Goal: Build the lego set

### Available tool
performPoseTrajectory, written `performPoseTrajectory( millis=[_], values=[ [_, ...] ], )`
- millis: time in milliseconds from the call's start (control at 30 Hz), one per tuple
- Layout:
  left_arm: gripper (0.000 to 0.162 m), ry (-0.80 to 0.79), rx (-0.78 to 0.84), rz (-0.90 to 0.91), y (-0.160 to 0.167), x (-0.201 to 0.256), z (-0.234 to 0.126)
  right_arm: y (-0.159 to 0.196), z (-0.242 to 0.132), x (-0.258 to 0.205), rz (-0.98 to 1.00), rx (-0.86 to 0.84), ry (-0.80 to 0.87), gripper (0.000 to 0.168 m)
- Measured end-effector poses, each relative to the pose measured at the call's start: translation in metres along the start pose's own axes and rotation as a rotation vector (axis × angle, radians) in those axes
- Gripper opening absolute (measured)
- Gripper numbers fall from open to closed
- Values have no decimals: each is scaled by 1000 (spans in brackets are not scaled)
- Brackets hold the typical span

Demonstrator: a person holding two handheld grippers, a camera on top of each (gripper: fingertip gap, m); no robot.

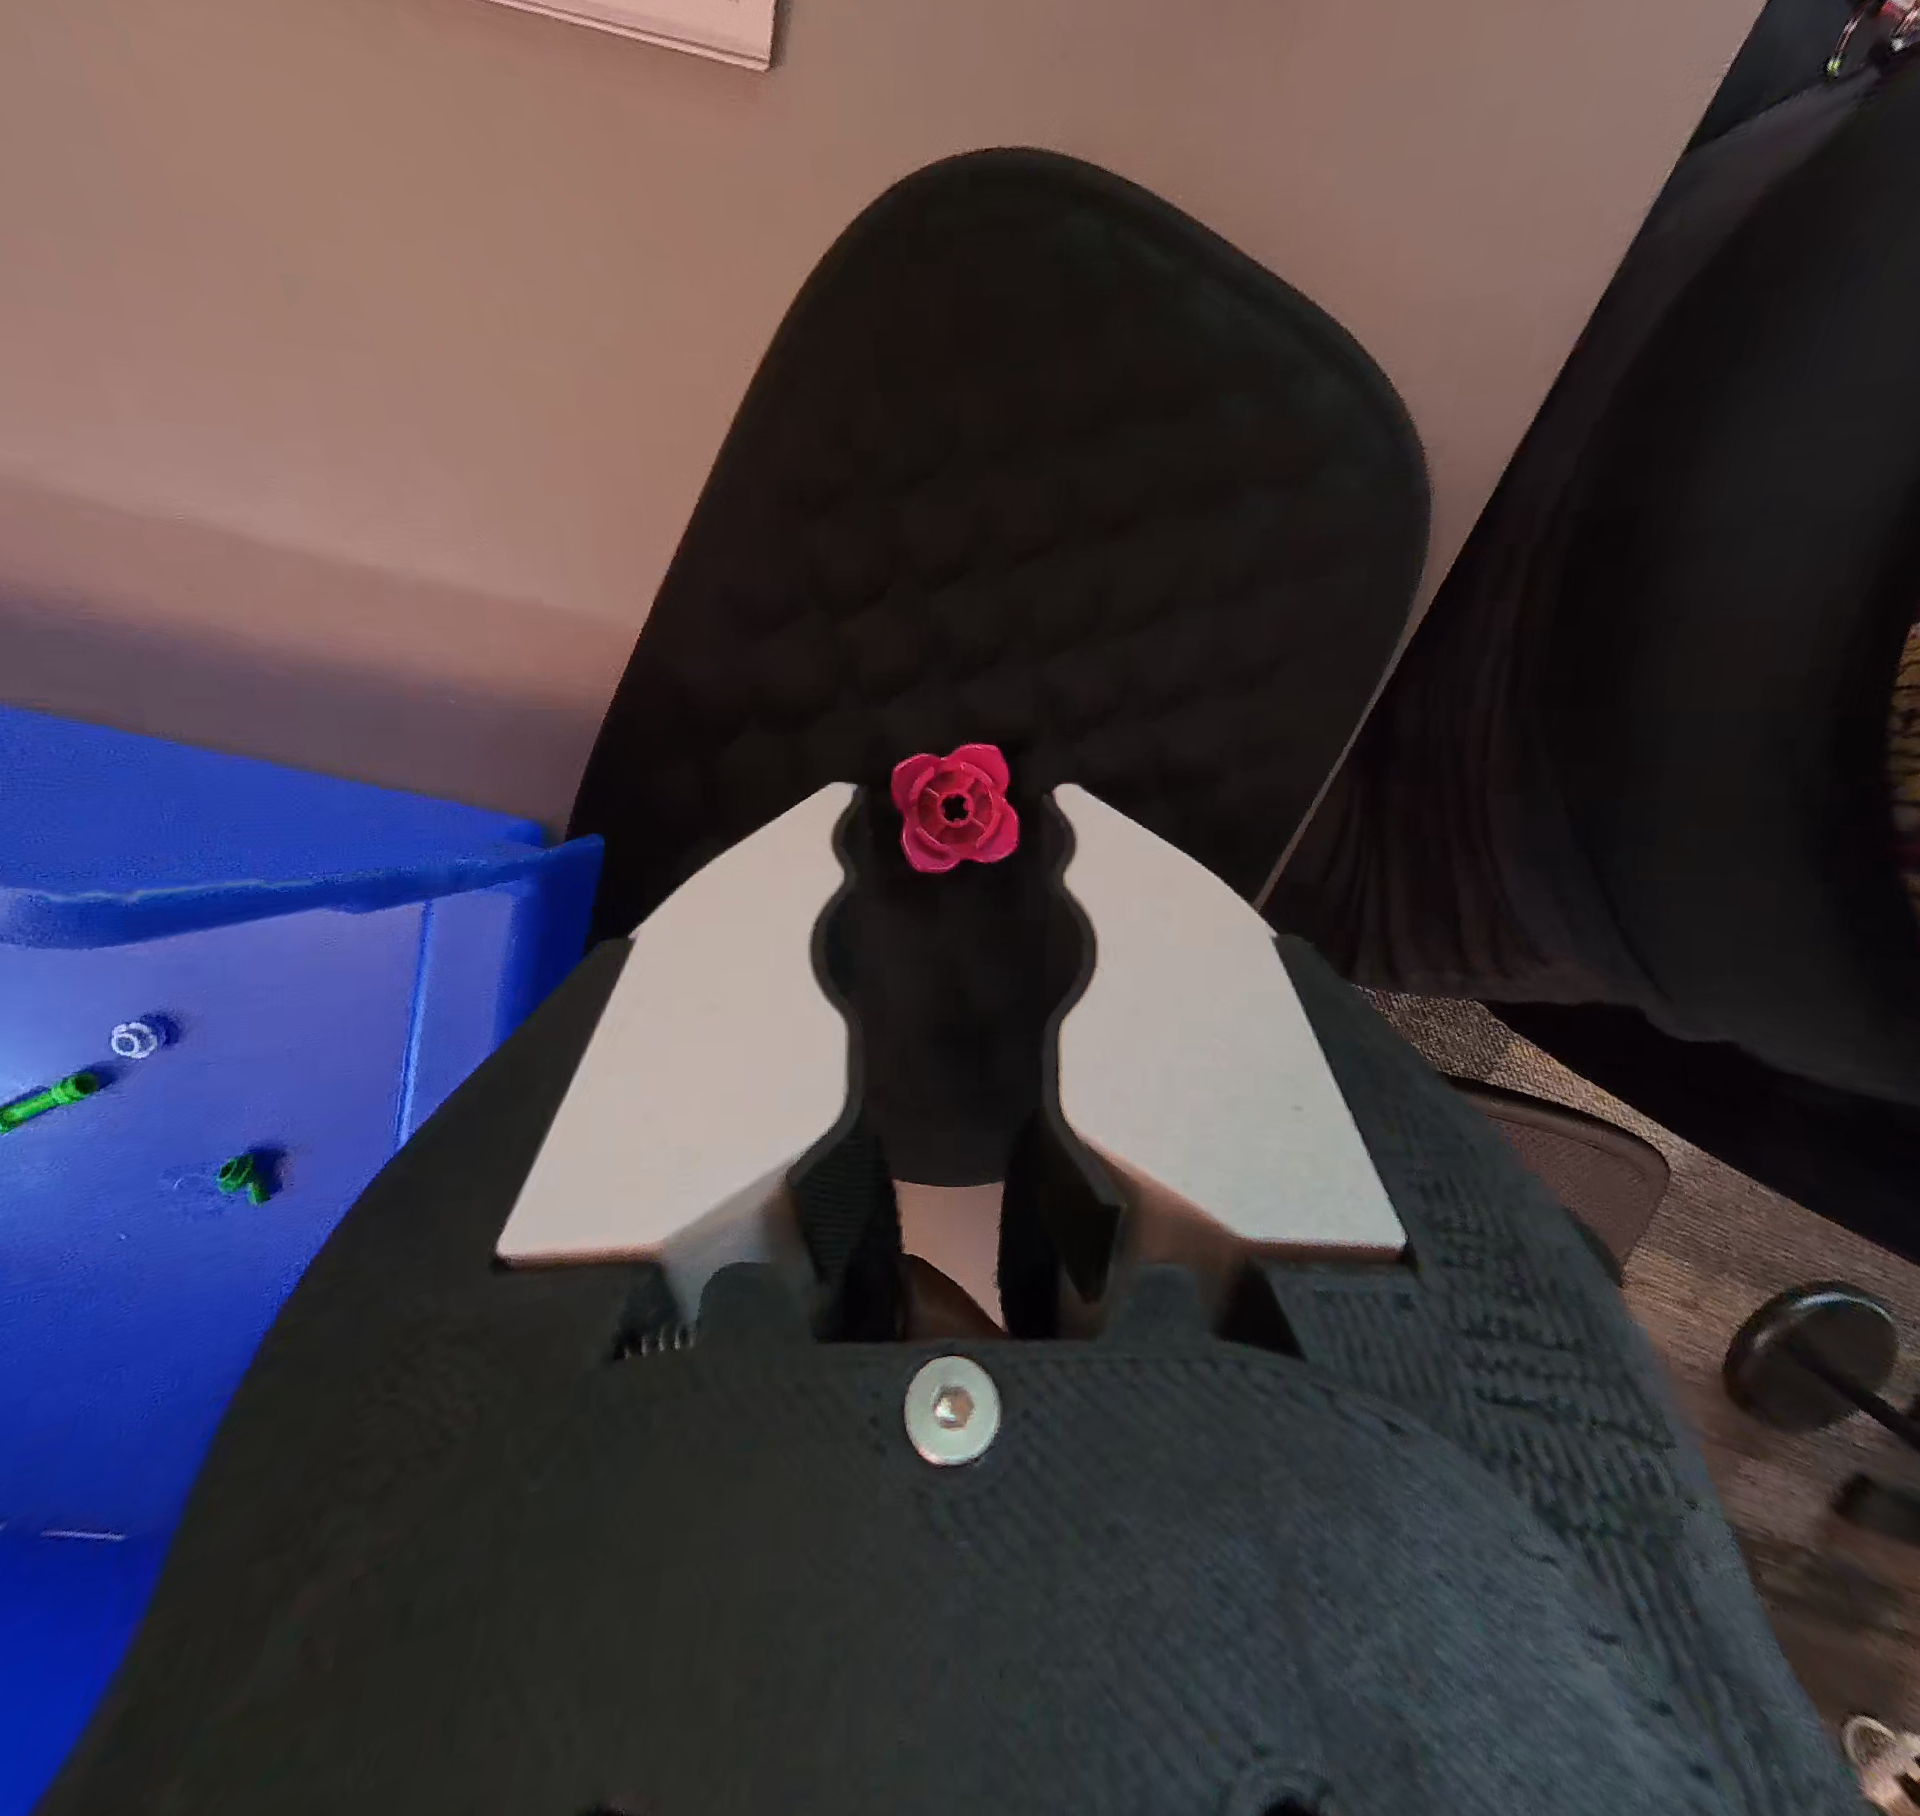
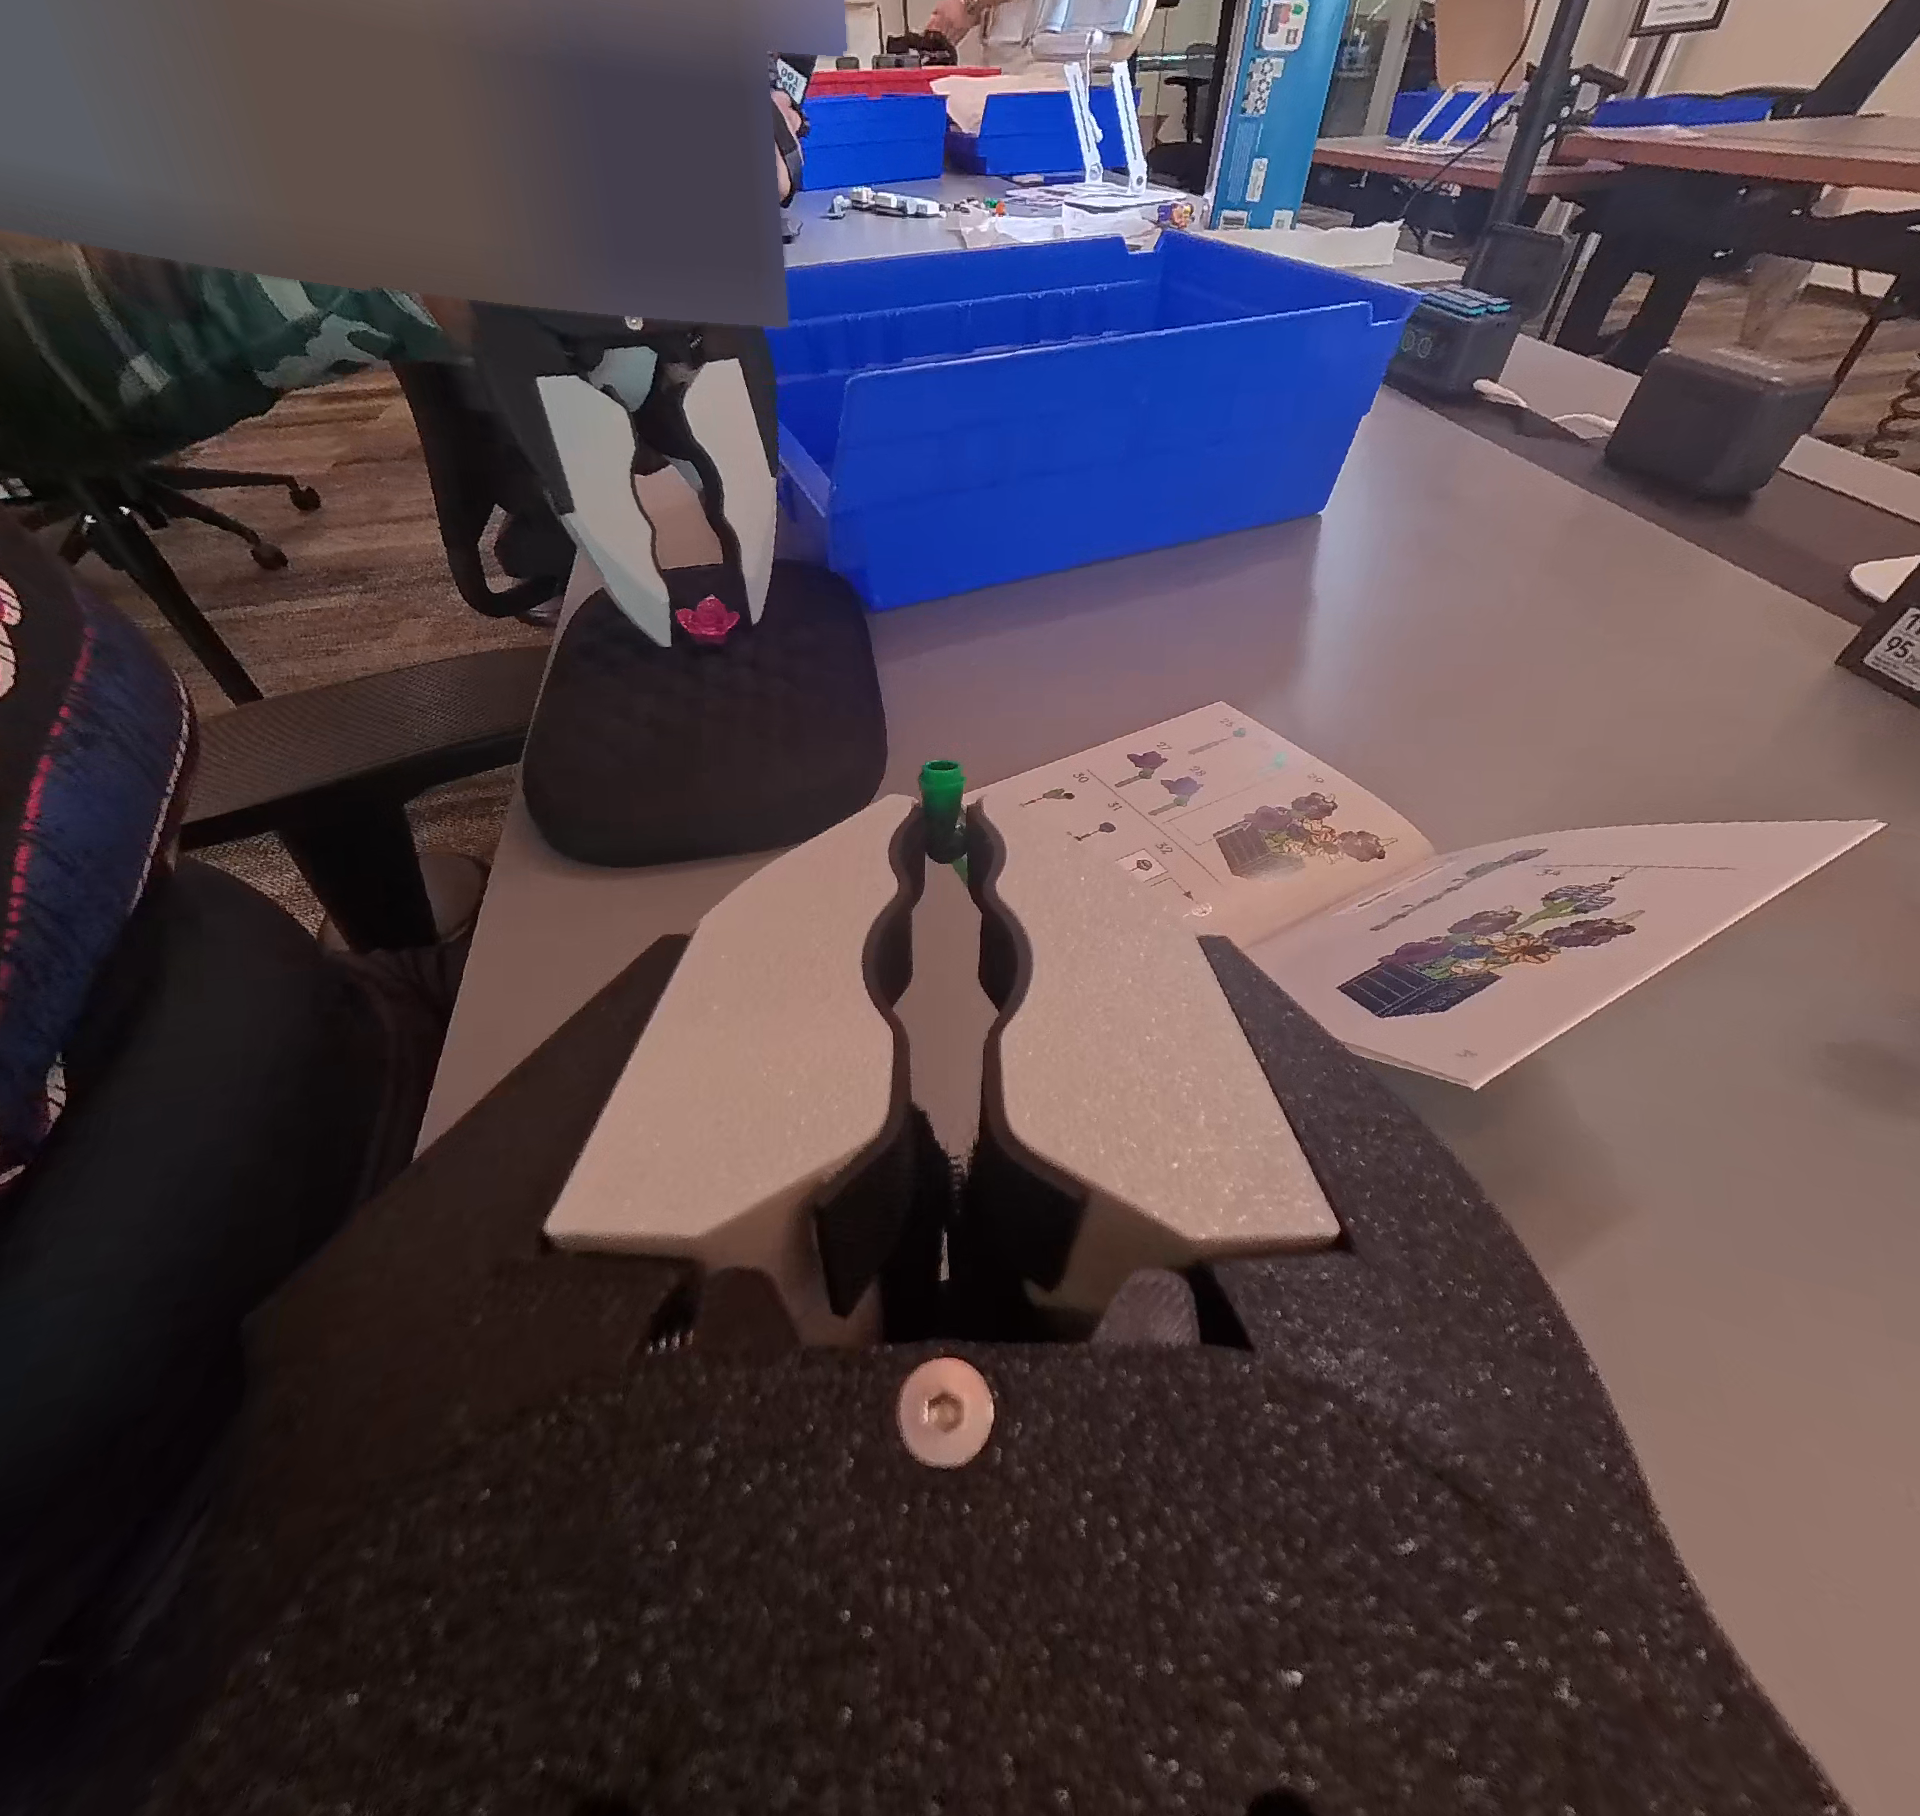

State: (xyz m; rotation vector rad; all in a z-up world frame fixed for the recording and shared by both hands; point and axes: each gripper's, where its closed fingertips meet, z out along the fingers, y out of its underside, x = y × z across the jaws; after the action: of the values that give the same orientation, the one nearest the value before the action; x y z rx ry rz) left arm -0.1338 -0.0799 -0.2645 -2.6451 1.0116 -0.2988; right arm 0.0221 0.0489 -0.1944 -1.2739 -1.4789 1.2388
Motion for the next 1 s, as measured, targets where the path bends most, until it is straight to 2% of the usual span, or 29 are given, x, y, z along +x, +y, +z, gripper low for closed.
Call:
performPoseTrajectory(
  millis=[167,267,333,433,533,667,733,833,1000],
  values=[
    [22,3,-46,9,2,3,0,0,1,0,-4,-6,-3,7],
    [22,-35,6,42,-5,0,1,0,1,-1,-4,-4,-5,7],
    [22,-67,179,32,-26,-3,-8,1,1,-2,-7,-8,-10,7],
    [21,7,653,-82,-83,5,-36,-1,3,-4,-42,-3,-11,7],
    [21,265,1119,-208,-132,25,-67,-8,4,-7,-140,14,17,7],
    [21,603,1538,-353,-160,25,-97,-22,5,-4,-320,2,158,7],
    [20,684,1658,-384,-166,21,-105,-29,7,1,-439,-54,266,7],
    [21,748,1745,-395,-171,20,-110,-44,13,3,-678,-153,415,7],
    [20,671,1742,-355,-177,21,-105,-69,30,-4,-1041,-250,583,7]
  ],
)
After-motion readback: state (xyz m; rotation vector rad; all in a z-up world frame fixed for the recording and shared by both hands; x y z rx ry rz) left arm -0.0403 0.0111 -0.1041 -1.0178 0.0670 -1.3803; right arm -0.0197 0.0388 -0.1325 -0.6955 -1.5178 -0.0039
